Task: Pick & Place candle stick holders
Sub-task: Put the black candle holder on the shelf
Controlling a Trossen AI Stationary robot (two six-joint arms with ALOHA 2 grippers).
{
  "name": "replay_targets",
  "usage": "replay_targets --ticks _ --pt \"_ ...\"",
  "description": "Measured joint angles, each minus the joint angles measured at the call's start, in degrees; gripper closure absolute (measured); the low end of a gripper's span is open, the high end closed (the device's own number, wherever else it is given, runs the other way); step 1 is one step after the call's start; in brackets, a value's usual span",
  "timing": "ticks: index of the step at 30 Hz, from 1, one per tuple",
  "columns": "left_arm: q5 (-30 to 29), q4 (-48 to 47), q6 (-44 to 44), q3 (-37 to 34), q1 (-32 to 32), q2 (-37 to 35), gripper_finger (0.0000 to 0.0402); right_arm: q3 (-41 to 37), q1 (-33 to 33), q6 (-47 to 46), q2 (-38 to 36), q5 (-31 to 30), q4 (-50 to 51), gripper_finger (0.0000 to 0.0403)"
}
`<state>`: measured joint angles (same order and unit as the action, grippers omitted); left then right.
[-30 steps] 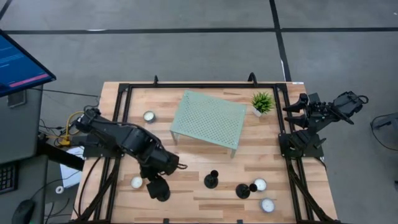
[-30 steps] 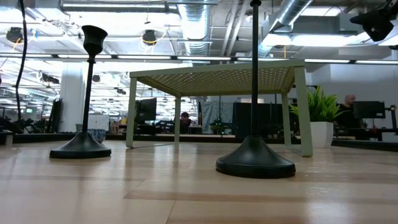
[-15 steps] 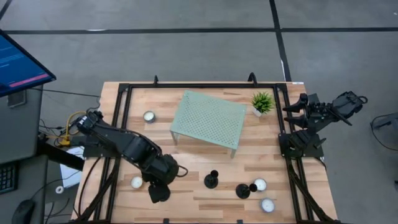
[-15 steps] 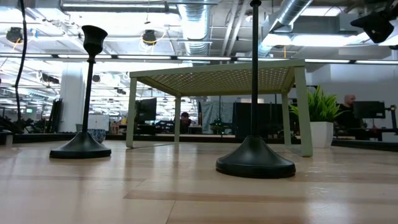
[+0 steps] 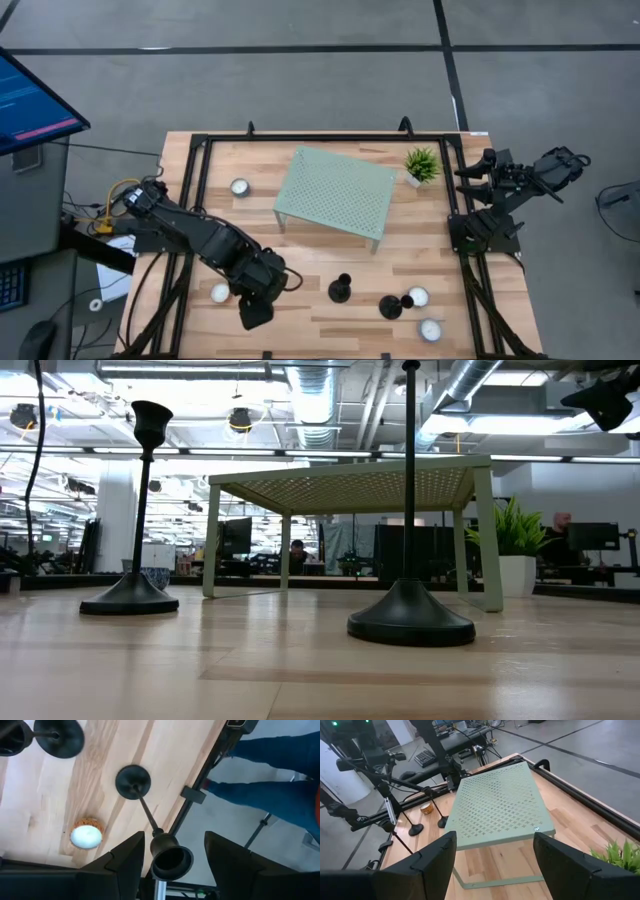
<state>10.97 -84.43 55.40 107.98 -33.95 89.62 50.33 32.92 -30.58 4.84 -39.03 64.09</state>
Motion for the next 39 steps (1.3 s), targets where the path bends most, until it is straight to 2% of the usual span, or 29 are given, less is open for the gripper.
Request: replay_targets --ticks 4,7,12,16,19,21,25,30,32,35,39 --pt "2.6 0.0 1.5 0.0 2.8 -1.0 0.0195 0.0 0.0 0.0 0.0 0.0 0.0 0.0147" --pt "0.7 0.0 2.7 0.0 5.6 -4.4 0.0195 0.0 0.0 0.0 0.0 0.0 0.1 0.0147" --pt "-8.7 -1.4 5.9 0.0 5.4 -13.8 0.0197 0.0 0.0 -0.2 0.0 0.0 0.2 0.0147" --pt "-18.6 -6.0 13.1 -0.2 1.6 -21.0 0.0210 0.0 0.0 -2.8 0.0 0.0 0.2 0.0147" --pt "-26.0 -5.7 17.4 -3.0 -1.4 -25.6 0.0223 0.0 0.0 -4.5 0.0 0.0 0.2 0.0147" --pt "-28.2 -5.6 19.8 -5.8 -2.1 -27.7 0.0233 0.0 0.0 -4.9 0.0 0.0 0.2 0.0147" --pt "-27.9 -5.7 22.4 -13.0 -2.1 -30.4 0.0254 0.0 0.0 -4.9 0.0 0.0 0.2 0.0147" --pt "-27.5 -5.5 20.3 -21.0 -2.0 -31.4 0.0275 0.0 0.0 -5.1 0.0 -1.2 0.2 0.0147" --pt "-25.2 -5.6 17.6 -23.1 -2.1 -31.6 0.0282 0.0 0.0 -5.1 0.0 -1.5 0.2 0.0147" --pt "-18.4 -5.5 13.3 -26.0 -3.4 -31.5 0.0288 0.0 0.0 -5.1 0.0 -1.5 0.2 0.0147" --pt "-15.9 -5.2 12.3 -28.6 -6.3 -31.5 0.0288 0.0 0.0 -5.1 0.0 -1.5 0.2 0.0147"
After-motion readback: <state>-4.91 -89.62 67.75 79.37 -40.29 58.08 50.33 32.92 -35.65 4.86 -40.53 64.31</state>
